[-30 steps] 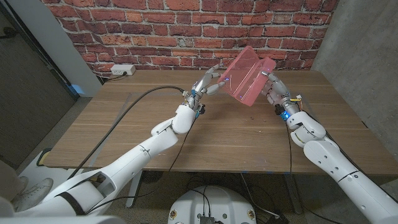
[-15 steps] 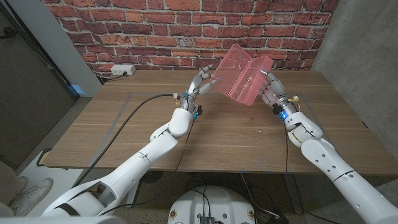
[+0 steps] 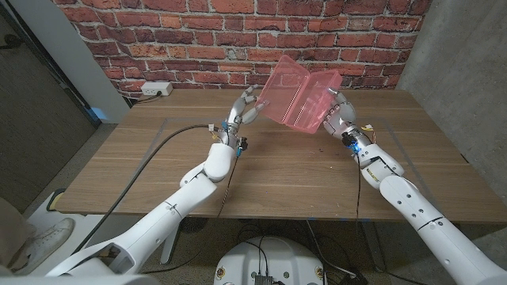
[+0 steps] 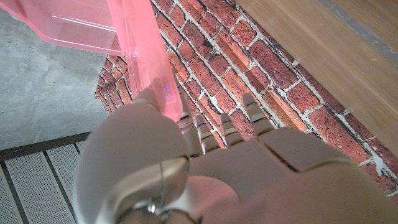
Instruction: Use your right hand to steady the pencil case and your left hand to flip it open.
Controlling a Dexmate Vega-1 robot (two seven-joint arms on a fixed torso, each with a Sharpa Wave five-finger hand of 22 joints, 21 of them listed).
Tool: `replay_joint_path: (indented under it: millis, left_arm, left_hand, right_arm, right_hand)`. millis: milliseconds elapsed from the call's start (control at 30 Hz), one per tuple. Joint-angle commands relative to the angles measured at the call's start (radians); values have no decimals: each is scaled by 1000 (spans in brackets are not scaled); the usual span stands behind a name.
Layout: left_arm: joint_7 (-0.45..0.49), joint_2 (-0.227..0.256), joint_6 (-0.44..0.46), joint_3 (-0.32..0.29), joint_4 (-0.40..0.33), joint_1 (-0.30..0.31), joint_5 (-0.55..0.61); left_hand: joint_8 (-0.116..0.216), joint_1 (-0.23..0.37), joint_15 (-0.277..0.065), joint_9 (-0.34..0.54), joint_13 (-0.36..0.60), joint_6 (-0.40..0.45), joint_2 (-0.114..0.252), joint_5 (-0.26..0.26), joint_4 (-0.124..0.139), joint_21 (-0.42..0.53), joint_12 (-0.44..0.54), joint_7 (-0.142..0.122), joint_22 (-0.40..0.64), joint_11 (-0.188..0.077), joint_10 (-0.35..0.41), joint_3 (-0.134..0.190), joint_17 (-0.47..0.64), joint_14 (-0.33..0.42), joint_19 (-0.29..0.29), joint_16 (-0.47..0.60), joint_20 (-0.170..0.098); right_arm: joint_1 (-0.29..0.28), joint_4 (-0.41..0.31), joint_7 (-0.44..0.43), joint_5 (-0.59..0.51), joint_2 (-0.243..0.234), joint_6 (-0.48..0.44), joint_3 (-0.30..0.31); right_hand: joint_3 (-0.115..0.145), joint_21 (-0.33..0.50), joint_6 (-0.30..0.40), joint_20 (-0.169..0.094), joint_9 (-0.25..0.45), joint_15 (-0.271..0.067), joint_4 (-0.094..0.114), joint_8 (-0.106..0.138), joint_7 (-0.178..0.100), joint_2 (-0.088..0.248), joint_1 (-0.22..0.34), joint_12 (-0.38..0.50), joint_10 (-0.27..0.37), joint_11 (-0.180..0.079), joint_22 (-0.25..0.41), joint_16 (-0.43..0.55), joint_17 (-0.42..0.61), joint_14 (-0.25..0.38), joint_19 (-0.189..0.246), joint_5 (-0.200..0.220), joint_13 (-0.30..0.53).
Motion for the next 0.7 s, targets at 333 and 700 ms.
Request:
replay_joint_path:
  millis: [333, 700]
  left_arm:
    - [75, 3, 89, -75, -64, 111, -86]
    - [67, -14, 85, -56, -25, 80, -100]
  left_hand:
    - [11, 1, -32, -1, 6, 12, -6, 4, -4, -4, 2, 5, 4, -5, -1, 21, 5, 8, 1, 0, -7]
    - [16, -2, -29, 4, 6, 2, -4, 3, -4, -7, -1, 6, 4, -6, -6, 29, 9, 7, 0, -1, -6]
  right_arm:
    - [46, 25, 156, 142, -2, -154, -10]
    - [96, 73, 186, 145, 8, -181, -6]
  right_hand:
    - [88, 8, -61, -26, 3, -90, 78, -3, -4, 180, 190, -2, -10, 3, 3, -1, 3, 49, 29, -2, 3]
    - [89, 10, -64, -26, 3, -90, 79, -4, -5, 179, 190, -3, -11, 5, 2, -2, 5, 51, 30, -5, 3]
